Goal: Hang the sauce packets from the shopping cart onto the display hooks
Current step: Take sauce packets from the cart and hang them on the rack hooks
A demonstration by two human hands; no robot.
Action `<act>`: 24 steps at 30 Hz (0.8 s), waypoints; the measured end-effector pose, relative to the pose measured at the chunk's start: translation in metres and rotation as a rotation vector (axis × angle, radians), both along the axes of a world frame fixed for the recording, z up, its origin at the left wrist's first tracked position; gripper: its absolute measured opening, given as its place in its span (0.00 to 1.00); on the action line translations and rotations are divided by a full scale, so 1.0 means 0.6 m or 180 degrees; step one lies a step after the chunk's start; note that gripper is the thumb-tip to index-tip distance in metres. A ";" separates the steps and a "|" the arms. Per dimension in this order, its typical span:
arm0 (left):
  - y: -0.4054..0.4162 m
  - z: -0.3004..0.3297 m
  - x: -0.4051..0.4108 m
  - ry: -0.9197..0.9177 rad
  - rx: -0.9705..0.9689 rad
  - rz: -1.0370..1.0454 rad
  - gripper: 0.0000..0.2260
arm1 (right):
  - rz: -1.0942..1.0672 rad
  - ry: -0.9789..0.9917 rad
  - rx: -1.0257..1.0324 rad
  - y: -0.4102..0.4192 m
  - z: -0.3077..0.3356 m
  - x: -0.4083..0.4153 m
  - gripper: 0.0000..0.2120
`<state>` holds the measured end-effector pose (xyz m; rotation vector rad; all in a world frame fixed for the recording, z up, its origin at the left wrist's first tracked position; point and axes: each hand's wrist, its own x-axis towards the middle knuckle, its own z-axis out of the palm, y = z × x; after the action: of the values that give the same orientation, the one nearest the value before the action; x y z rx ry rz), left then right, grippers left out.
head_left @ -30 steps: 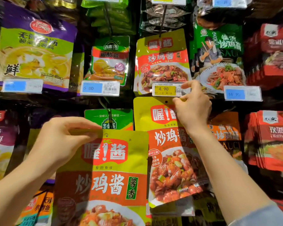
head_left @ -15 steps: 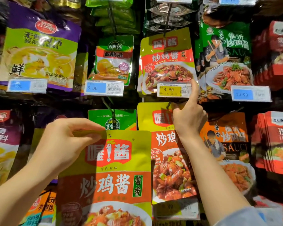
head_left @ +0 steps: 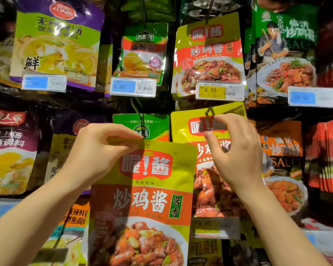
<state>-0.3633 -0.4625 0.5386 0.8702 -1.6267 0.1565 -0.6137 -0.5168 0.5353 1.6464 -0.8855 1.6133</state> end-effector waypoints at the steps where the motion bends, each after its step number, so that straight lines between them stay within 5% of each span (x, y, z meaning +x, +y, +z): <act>1: 0.003 0.002 -0.002 -0.0022 0.0002 -0.0047 0.15 | 0.0549 0.0144 0.0475 0.019 -0.002 0.012 0.19; 4: 0.013 0.010 -0.010 -0.0061 -0.0054 -0.0185 0.14 | 0.1646 0.0349 0.1561 0.057 0.008 0.036 0.18; 7: 0.024 0.017 -0.024 -0.0009 -0.0110 -0.0400 0.12 | 0.1991 0.0197 0.1579 0.078 0.017 0.032 0.07; 24: -0.013 0.069 -0.152 0.0343 0.0004 -0.1281 0.08 | 0.1979 -0.0633 0.1579 0.118 0.065 -0.082 0.09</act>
<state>-0.4545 -0.4701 0.5802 0.5275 -1.6653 -0.1700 -0.6631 -0.4460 0.5741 2.2988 -0.9888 2.1183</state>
